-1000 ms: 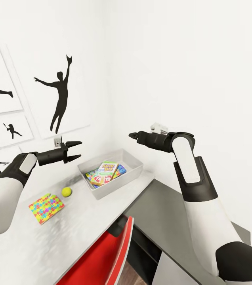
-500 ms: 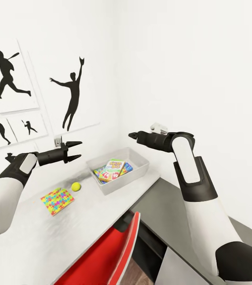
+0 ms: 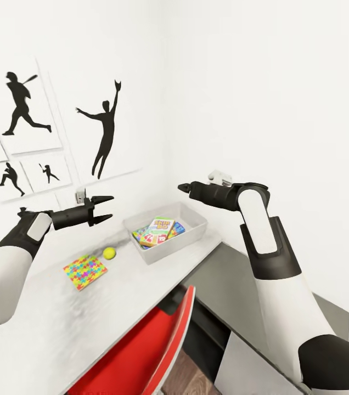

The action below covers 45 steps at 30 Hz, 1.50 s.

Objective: Put all the toys in the child's room - the three board games (two on the bed and one on the table), the two jigsaw puzzles on the table, and the tennis ball on the table - inside the toy box on the table in the child's room.

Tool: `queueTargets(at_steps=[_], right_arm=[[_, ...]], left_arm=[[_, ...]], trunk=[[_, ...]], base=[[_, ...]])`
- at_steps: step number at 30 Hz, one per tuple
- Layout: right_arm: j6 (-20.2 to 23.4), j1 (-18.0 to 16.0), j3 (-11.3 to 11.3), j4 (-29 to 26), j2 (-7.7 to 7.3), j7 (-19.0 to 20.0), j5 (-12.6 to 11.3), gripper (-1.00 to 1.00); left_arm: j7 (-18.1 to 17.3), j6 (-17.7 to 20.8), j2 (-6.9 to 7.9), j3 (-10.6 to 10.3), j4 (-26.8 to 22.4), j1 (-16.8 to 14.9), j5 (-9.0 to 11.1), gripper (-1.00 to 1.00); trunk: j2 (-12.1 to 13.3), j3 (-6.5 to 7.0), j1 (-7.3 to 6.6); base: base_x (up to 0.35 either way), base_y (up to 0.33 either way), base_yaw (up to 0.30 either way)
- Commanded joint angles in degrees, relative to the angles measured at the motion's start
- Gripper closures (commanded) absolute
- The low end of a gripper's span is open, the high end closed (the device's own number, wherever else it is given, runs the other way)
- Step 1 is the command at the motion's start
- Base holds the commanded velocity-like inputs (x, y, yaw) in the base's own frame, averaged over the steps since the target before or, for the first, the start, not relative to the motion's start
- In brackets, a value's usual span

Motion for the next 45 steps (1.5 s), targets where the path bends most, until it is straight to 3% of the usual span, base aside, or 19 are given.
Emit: queueTargets(at_steps=[1,34,36,45], right_arm=[[0.1,-0.1,0.1,0.0,0.01,-0.6,-0.5,-1.00],[0.2,-0.1,0.0,0.3,0.01,-0.6,-0.5,-1.00],[0.2,-0.1,-0.1,0.4,0.01,-0.6,-0.4,-1.00],[0.2,-0.2,-0.2,0.4,0.01,-1.0,-0.4,-1.00]], left_arm=[[-0.3,0.1,-0.02,0.2,0.0,-0.1,-0.4,-1.00],[-0.4,0.1,0.43,-1.0,0.0,0.5,-0.4,-1.00],[-0.4,0.1,0.93,-1.0,0.0,1.1,-0.4,-1.00],[-0.5,0.2,7.38,-1.2,0.0,4.9,-0.4,-1.00]], trunk=[[-0.1,-0.12,0.02],[-0.1,-0.12,0.02],[-0.1,-0.12,0.02],[-0.1,-0.12,0.02]], base=[[-0.084,0.023,0.134],[-0.056,0.002,0.279],[0.000,0.000,0.290],[0.000,0.000,0.290]])
